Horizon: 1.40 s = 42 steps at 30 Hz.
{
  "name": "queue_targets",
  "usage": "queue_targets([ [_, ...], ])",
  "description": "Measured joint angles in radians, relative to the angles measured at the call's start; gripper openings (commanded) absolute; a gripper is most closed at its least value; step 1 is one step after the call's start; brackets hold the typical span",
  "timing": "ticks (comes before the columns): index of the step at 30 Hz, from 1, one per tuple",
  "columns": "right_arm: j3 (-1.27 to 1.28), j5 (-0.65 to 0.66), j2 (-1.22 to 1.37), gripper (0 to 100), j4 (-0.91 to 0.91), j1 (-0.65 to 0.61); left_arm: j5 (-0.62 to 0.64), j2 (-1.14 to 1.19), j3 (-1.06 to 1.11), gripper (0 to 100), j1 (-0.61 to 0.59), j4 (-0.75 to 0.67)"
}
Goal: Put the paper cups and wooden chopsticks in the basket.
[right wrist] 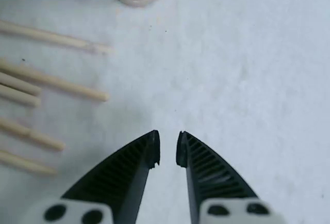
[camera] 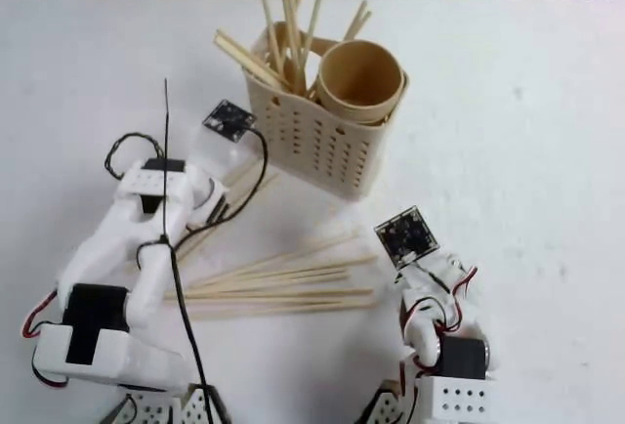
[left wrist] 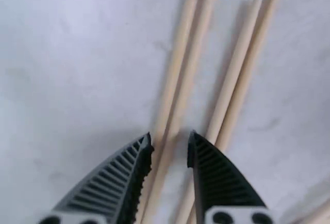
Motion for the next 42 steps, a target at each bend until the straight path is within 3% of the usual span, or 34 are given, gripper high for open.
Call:
queue_targets([
  [14,0.0,0.0,0.0,7.0,0.0,0.0,-0.002,0.221,-0.275,11,0.008,0.249],
  [18,0.0,0.0,0.0,7.0,0.0,0.0,-0.002,0.233,-0.29,5,0.017,0.261],
  [27,0.0,0.0,0.0,7.0,0.0,0.0,-0.003,0.23,-0.298,4,0.018,0.295],
  [37,0.0,0.0,0.0,7.0,0.0,0.0,-0.002,-0.118,-0.299,4,0.015,0.47],
  [42,0.0,0.0,0.0,7.0,0.0,0.0,0.074,-0.362,-0.299,4,0.014,0.489],
])
